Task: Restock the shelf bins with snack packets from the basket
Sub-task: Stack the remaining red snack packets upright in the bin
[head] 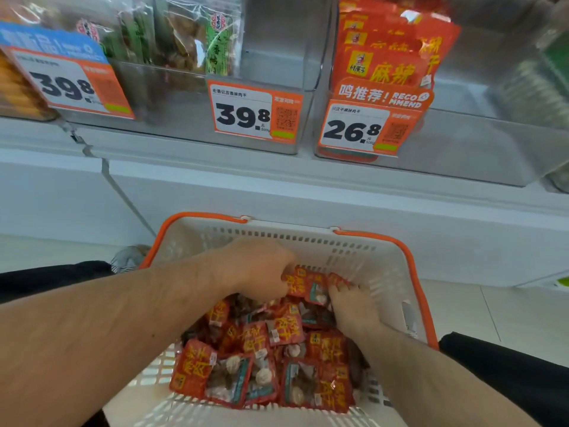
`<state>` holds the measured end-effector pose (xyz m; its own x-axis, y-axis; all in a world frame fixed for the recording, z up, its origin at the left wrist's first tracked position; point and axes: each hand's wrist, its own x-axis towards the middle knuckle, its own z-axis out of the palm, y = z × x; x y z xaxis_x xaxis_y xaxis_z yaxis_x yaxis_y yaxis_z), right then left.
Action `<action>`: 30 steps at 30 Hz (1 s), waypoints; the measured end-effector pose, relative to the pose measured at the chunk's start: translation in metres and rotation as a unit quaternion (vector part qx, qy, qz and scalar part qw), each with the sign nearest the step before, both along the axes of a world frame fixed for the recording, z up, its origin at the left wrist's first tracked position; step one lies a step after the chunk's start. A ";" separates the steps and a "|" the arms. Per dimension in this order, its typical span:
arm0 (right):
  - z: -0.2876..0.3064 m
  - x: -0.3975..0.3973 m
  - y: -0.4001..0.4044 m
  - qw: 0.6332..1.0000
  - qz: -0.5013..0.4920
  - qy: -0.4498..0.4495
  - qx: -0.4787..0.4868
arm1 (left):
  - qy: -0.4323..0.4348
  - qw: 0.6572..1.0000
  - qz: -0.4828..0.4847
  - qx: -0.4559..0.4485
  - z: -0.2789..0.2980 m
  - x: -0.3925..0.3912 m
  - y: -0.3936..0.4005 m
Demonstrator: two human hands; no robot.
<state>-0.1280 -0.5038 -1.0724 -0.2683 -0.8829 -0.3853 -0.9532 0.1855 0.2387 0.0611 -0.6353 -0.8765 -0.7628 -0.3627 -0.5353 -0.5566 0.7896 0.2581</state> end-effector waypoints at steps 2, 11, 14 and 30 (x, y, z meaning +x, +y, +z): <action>0.013 -0.004 -0.003 0.999 0.037 0.013 0.000 | -0.004 1.000 0.014 0.017 0.001 -0.001 0.000; 0.143 0.000 -0.034 0.924 0.305 -0.097 -0.208 | 0.087 0.970 0.165 0.154 0.023 -0.004 0.006; 0.184 0.005 -0.032 0.865 0.365 -0.114 -0.325 | 0.140 0.899 0.302 0.286 0.030 -0.001 0.009; 0.281 0.013 -0.009 0.805 -0.213 -0.369 -0.412 | 0.472 0.753 0.361 0.284 0.079 -0.001 0.031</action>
